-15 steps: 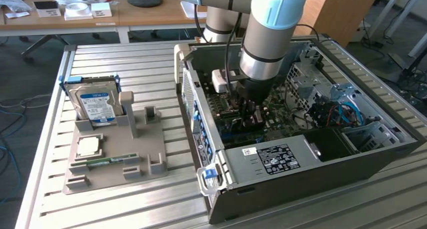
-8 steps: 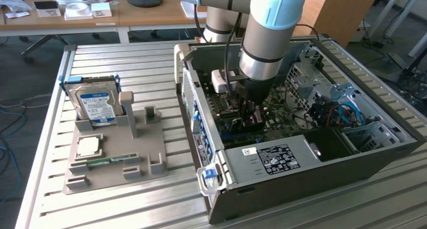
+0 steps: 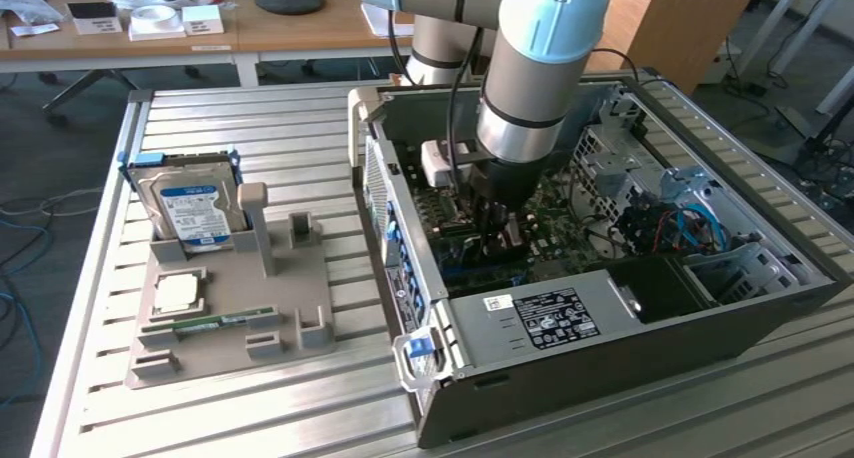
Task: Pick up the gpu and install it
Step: 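Insert the gpu into the slot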
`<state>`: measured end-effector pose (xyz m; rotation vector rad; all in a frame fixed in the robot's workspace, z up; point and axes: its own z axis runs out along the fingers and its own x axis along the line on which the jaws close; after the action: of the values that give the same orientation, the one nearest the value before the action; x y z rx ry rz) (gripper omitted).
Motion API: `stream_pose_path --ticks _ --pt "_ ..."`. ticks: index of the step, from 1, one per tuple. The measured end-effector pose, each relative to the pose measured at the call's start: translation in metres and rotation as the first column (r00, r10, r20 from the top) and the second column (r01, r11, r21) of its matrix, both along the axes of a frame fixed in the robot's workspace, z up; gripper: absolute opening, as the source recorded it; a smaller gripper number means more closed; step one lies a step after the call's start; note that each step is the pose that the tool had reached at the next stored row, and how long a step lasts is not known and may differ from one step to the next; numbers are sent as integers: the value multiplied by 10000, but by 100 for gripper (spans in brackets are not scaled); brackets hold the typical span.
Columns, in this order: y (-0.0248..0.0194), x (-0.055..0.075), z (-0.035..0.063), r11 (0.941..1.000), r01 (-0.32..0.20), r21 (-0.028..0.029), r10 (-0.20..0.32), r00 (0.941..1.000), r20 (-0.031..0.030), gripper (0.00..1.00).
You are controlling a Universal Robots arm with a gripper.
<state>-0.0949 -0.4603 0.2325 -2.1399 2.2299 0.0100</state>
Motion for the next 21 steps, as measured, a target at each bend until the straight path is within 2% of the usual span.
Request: stream_pose_path --ticks 2,3,9,21 --pt "-3 2 8 10000 -6 -24 6 10000 -7 32" --pt "-4 3 9 10000 -8 -26 8 10000 -8 40" --pt "-4 3 27 10000 -8 -30 8 10000 -10 40" --pt "-4 3 237 10000 -8 -26 8 10000 -8 40"
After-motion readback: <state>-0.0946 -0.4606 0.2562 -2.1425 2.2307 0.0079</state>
